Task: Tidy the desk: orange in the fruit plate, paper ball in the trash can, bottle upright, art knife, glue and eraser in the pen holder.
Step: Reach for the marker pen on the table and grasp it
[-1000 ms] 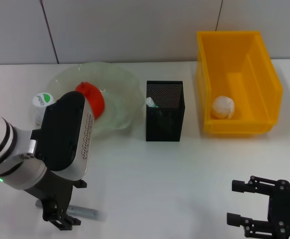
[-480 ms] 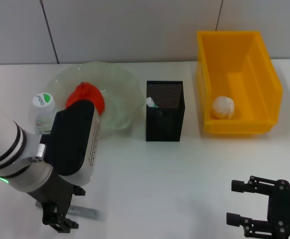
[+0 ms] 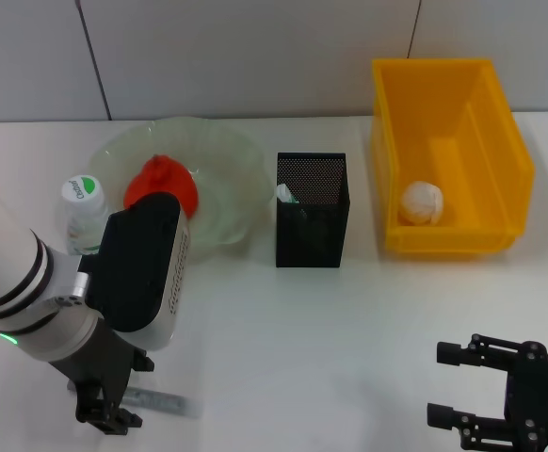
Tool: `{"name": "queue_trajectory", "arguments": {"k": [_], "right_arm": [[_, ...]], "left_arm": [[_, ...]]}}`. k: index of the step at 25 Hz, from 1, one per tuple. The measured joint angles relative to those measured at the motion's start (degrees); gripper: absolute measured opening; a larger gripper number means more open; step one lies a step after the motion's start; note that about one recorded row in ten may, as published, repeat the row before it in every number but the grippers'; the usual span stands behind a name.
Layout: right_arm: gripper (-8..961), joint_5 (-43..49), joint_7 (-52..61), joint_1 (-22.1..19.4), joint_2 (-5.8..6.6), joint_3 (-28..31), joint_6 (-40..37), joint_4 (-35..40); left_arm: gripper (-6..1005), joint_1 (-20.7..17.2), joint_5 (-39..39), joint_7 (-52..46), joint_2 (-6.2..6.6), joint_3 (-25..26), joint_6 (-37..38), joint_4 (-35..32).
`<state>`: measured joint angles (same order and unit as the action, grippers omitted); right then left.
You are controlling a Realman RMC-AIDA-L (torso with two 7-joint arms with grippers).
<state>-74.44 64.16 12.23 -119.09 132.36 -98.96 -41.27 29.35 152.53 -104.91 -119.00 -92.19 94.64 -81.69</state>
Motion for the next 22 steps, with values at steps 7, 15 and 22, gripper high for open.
{"name": "queue_trajectory", "arguments": {"k": [7,15,22], "right_arm": [[735,0.4,0.0,0.0,0.0,0.0,0.0,0.1],[735,0.5,0.0,0.2,0.0,0.0,0.0,0.3],[735,0.5,0.0,0.2,0.0,0.0,0.0,0.3]], "left_arm": [[568,0.0,0.3,0.0,0.01,0.0,-0.3,0.1],[445,0.0,0.7,0.5,0.0,-0.2,-0.8,0.3],[429,0.0,1.6,0.4,0.0,-0.2,-1.5,0.8]]}}
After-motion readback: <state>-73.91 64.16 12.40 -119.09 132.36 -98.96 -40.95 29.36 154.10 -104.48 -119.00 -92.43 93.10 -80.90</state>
